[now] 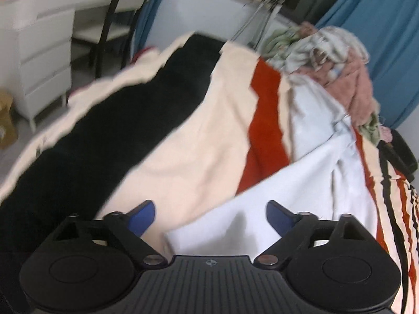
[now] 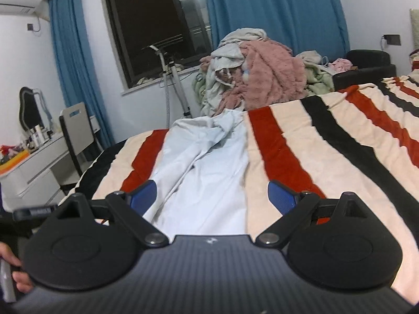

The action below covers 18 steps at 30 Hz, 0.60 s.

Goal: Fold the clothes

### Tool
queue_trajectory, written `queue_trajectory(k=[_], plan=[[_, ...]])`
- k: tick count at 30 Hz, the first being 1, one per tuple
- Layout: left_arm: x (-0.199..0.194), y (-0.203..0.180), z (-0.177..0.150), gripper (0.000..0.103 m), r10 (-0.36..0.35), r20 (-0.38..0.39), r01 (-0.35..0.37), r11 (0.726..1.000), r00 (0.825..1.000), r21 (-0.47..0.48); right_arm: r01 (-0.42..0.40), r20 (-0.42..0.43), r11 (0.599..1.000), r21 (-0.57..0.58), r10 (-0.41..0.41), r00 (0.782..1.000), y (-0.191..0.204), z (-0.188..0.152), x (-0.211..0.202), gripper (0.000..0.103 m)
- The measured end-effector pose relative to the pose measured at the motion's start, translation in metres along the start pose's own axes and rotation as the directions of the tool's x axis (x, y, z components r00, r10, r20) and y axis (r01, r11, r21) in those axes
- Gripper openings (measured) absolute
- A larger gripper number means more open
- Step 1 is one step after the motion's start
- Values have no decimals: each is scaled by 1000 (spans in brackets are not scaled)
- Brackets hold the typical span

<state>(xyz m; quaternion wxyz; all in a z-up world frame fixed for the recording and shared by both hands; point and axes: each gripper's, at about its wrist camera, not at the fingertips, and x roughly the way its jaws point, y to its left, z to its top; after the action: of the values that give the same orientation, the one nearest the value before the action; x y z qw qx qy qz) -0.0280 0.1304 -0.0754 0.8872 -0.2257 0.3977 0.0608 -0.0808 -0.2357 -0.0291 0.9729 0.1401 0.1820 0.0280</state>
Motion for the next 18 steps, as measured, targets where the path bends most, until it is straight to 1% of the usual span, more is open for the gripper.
queue_trajectory(k=[1, 2, 3, 4, 5, 6, 7, 10, 11, 13, 14, 16, 18], plan=[[4, 3, -4, 77, -1, -27, 1, 1000, 1000, -21, 6, -2, 1000, 8, -6, 1000, -4, 0, -2, 93], [7, 6, -8, 71, 2, -49, -4, 999, 999, -34, 10, -3, 1000, 16, -10, 1000, -8, 1, -4, 93], [6, 6, -10, 61, 17, -48, -19, 999, 999, -29, 9, -4, 1000, 29, -9, 1000, -12, 2, -6, 93], [5, 6, -12, 47, 34, -45, -35, 999, 998, -23, 7, -4, 999, 44, -7, 1000, -17, 3, -8, 93], [1, 6, -13, 37, 43, -33, -43, 999, 999, -12, 6, -4, 998, 60, -6, 1000, -22, 5, -10, 93], [-4, 3, -14, 16, 42, -11, -42, 999, 999, 4, 5, -3, 997, 74, -5, 1000, -26, 6, -12, 93], [-11, -1, -15, 10, 40, 11, -40, 999, 999, 20, 9, 1, 997, 81, -9, 1000, -29, 8, -15, 93], [-29, -11, -18, 6, 30, 77, -35, 997, 997, 69, 26, 14, 995, 95, -27, 1000, -37, 11, -23, 93], [-43, -19, -20, 6, 19, 127, -33, 993, 992, 111, 30, 19, 995, 99, -32, 999, -41, 13, -25, 93], [-70, -35, -24, 6, -18, 224, -27, 980, 974, 196, 36, 29, 993, 109, -39, 999, -49, 16, -30, 93], [-86, -43, -28, 6, -47, 270, -21, 970, 962, 244, 41, 37, 993, 115, -45, 998, -53, 18, -33, 93], [-117, -62, -41, 6, -112, 336, -17, 934, 935, 357, 53, 54, 991, 126, -60, 997, -61, 20, -39, 93], [-116, -79, -61, 6, -157, 276, 27, 906, 948, 423, 57, 59, 987, 149, -66, 996, -69, 21, -43, 93]])
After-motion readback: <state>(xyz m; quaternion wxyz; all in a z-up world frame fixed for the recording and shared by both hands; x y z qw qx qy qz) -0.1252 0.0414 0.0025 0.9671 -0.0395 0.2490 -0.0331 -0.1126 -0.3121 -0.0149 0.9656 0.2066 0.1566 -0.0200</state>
